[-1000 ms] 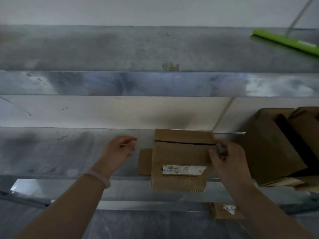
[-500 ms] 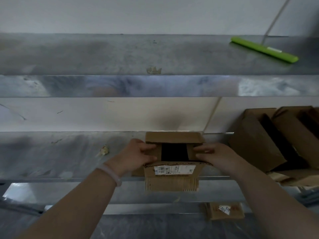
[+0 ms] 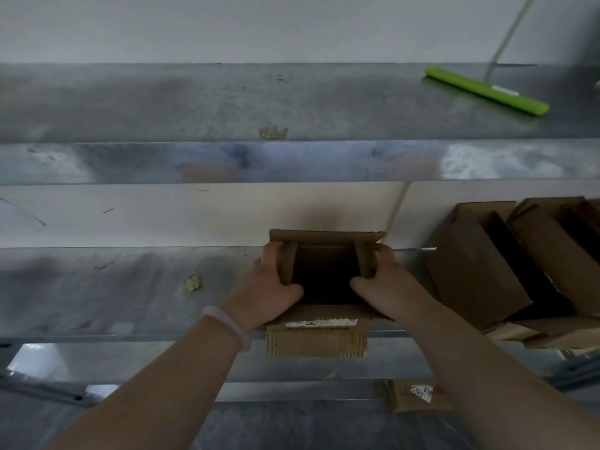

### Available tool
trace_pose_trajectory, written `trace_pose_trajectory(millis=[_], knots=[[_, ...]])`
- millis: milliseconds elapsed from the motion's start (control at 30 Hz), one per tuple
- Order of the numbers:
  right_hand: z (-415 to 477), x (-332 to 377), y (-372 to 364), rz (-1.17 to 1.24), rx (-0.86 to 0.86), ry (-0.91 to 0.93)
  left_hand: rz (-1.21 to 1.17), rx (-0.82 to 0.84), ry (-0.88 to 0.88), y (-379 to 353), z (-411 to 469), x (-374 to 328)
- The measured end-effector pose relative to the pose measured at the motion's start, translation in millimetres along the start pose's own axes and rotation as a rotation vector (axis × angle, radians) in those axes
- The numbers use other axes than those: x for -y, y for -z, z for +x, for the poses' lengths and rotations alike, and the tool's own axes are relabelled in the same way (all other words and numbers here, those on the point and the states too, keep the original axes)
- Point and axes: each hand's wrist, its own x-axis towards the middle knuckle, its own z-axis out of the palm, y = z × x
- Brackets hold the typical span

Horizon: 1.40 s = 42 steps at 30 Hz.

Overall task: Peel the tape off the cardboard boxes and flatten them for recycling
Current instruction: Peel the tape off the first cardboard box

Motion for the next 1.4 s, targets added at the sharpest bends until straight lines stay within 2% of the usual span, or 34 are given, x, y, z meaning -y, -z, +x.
trace_pose_trajectory(millis=[100,233,333,433,500,533,633,733,800,900,1000,1133,1233,1400], knots=[[-12.5,-10.8,22.7,0.351,-0.003,-0.003,-0.13,-0.004,-0.152,12.6,-19.6,-0.2],[-20.1,-33.1,43.1,0.634,-0.051,0.075,-0.136,0.024,-0.355,26.1,-42.7,-2.9],[-25.8,-57.9,42.3,0.886,0.051,0.042,0.115,0.045,-0.482,29.4,-52.8,-0.3],[-29.0,-83.2,38.8,1.224,0.303,0.038,0.424,0.105,-0.601,20.7,-55.0,14.5],[-28.0,-91.4,32.3,1.36,0.321,-0.059,0.525,0.172,-0.621,6.2,-54.6,29.7],[-26.0,-93.5,27.2,1.313,0.264,-0.134,0.564,0.216,-0.61,-1.8,-53.6,37.0],[-20.6,-96.8,8.8,0.925,0.067,-0.291,0.63,0.326,-0.53,-22.6,-48.1,60.1],[-17.3,-108.3,-5.6,0.352,-0.018,-0.279,0.469,0.391,-0.336,-33.0,-42.3,76.2],[-16.3,-112.8,-13.2,0.057,-0.014,-0.214,0.399,0.34,-0.283,-39.1,-35.4,79.8],[-13.1,-113.1,-27.8,-0.157,-0.029,-0.142,0.557,0.156,-0.289,-56.8,-16.0,74.8],[-1.6,-110.4,-43.6,-0.525,0.012,-0.025,0.747,0.111,-0.177,-77.1,4.4,70.1],[20.3,-107.9,-63.4,-0.669,0.052,0.149,0.758,0.078,-0.132,-88.1,17.3,84.2],[24.6,-118.5,-74.2,-0.742,0.021,0.154,0.81,0.039,-0.142,-93.2,17.9,97.4],[28.4,-124.3,-77.4,-0.696,-0.023,0.167,0.762,0.069,-0.122,-92.7,23.6,100.8]])
